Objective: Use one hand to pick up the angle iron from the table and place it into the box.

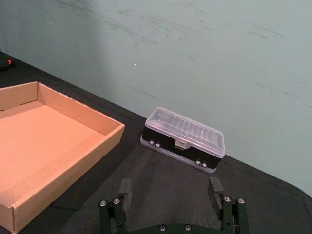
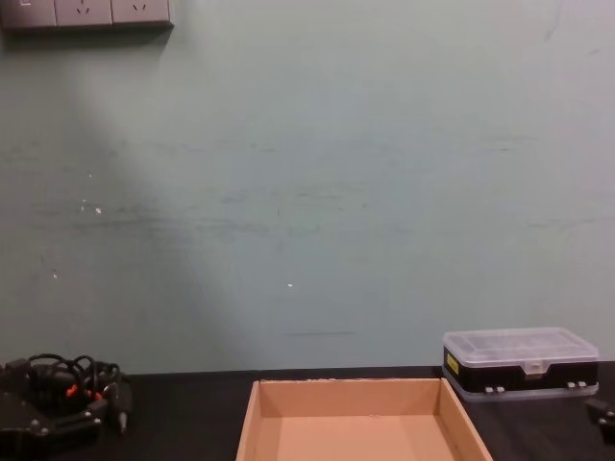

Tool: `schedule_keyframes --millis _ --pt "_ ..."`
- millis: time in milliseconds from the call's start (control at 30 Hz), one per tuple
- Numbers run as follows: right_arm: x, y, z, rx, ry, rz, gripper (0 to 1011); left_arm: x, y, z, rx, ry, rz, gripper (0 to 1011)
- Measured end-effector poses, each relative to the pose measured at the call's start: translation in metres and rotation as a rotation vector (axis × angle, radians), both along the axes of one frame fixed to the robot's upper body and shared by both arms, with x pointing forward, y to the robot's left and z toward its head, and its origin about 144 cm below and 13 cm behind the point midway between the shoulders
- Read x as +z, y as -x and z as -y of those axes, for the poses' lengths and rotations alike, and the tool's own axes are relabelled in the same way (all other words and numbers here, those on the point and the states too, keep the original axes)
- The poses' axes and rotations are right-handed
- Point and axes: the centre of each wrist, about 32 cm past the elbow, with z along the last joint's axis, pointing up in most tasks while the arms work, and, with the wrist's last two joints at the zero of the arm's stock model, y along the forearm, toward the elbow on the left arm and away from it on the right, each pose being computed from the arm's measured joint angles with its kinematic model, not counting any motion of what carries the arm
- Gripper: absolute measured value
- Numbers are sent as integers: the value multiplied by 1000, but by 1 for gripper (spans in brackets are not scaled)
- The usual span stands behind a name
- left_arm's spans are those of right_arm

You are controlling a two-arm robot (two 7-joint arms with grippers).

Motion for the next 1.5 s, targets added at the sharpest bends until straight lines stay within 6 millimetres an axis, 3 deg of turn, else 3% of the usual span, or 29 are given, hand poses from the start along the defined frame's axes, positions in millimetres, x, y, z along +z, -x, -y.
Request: schedule_keyframes --millis 200,467,633,933,1267,1500 --pt "6 5 3 23 -18 -1 1003 0 0 0 0 0 0 1011" --pt "22 39 11 149 -55 -19 1003 0 0 0 0 0 0 1011" --pt "37 73 22 272 -75 -85 1003 0 0 0 0 0 0 1011" --pt "49 101 33 420 -32 -174 1003 0 0 0 0 0 0 1011" --pt "48 109 29 492 -5 -286 1003 0 0 0 0 0 0 1011" --pt "34 111 19 485 -50 -317 1003 0 0 0 0 0 0 1011"
